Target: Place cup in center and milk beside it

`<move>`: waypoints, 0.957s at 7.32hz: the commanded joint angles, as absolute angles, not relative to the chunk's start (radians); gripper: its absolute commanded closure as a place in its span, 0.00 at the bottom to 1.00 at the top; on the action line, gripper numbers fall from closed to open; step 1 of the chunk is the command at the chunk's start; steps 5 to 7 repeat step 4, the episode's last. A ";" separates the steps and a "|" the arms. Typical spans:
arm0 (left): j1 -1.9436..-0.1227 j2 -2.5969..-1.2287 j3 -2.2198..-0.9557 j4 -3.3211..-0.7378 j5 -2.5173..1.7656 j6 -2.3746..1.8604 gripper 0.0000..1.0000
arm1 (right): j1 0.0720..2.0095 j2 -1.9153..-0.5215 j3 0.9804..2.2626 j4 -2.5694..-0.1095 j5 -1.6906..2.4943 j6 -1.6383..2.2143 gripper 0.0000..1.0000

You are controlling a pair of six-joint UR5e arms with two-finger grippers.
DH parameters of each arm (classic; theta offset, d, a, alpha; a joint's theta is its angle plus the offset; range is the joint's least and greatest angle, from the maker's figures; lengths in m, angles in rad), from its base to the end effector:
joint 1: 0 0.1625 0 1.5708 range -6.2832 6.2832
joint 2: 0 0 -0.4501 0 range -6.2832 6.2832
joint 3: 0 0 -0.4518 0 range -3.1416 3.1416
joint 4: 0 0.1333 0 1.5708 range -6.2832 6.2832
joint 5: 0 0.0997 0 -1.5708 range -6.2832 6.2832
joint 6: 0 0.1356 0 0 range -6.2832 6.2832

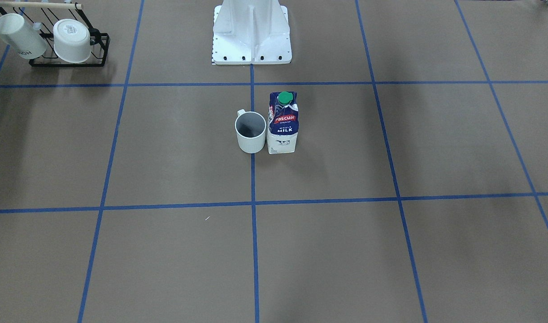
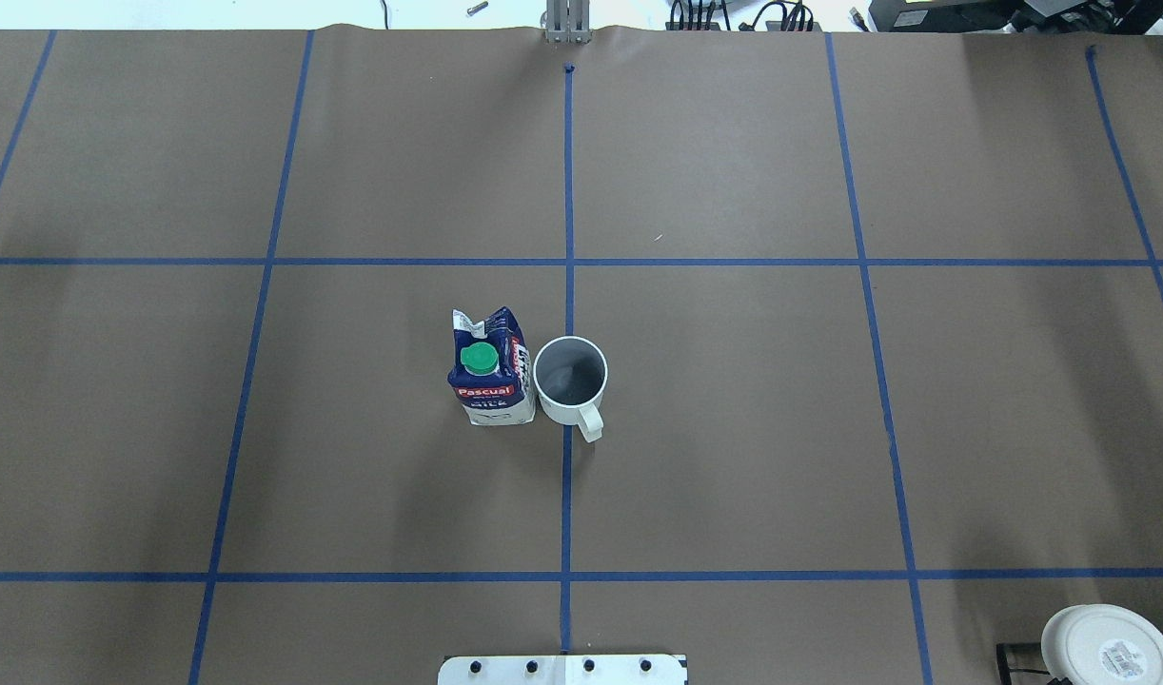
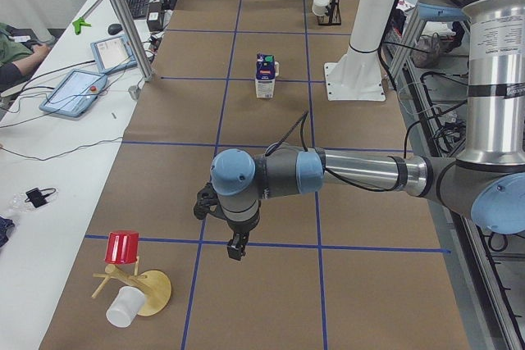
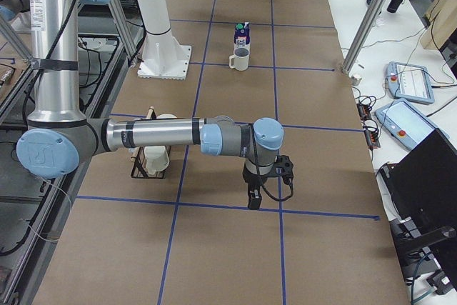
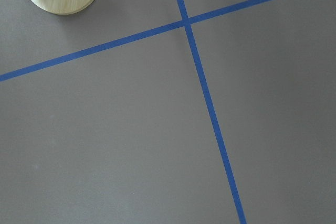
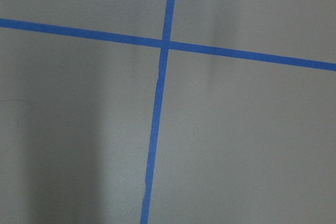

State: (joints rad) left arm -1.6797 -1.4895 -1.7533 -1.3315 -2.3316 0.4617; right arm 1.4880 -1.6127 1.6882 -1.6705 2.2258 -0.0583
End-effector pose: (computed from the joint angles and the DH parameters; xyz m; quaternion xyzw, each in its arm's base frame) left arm -0.0937 -0.4909 0.6765 0.0428 0.3735 0.1373 0.9164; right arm 0.0068 -0.5311 0.6880 -0.0154 -0.3215 -0.0629 0.9447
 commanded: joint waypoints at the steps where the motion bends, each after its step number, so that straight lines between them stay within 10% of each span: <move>1: -1.680 -1.489 -1.753 -1.333 -2.332 0.462 0.01 | 1.488 -1.618 1.687 -1.671 2.226 -0.060 0.00; 7: -1.680 -1.489 -1.752 -1.335 -2.333 0.462 0.01 | 1.486 -1.623 1.681 -1.671 2.227 -0.058 0.00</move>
